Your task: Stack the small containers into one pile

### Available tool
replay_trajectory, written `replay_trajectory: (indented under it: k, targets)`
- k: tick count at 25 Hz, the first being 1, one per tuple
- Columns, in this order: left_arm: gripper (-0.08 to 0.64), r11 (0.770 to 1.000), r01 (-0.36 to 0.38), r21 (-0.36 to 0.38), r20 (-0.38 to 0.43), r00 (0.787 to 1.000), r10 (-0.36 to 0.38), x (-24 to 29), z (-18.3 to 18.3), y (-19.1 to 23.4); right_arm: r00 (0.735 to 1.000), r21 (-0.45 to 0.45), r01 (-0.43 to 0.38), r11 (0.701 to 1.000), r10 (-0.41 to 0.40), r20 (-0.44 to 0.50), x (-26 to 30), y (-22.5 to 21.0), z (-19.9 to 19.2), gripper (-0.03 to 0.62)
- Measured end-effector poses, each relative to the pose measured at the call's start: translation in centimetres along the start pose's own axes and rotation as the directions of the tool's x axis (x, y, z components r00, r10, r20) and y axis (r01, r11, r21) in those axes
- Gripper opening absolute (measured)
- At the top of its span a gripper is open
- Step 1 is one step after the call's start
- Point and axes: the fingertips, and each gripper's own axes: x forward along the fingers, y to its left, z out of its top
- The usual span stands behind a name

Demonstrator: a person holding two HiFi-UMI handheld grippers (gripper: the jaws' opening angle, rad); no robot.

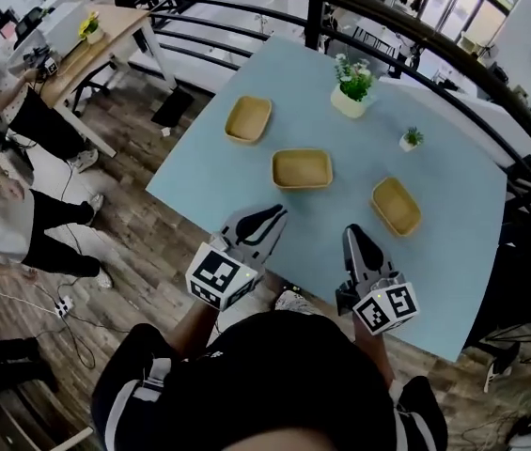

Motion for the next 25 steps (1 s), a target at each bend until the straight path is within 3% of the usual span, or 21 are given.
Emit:
replay_trajectory:
  k: [10,15,25]
  targets:
    - [0.026,0.997,-0.065,0.043,-0.042,0.997,0.067,2.2,0.0,3.6,0.999,0.027,-0.039,0.999,0.039,-0.02,3.0,-2.5,-0.1,0.031]
    - [0.026,0.997,-0.076,0.017,-0.059,0.995,0.077,2.3,-0.6,6.4,0.999,0.05,-0.016,0.999,0.017,-0.034,4.0,-2.6,-0.7,0.037]
    - [0.028,0.998,0.039,0.042,-0.126,0.992,-0.034,4.2,-0.9,12.7,0.992,0.111,0.128,0.985,-0.127,-0.013,7.9,-1.9,-1.8,0.051]
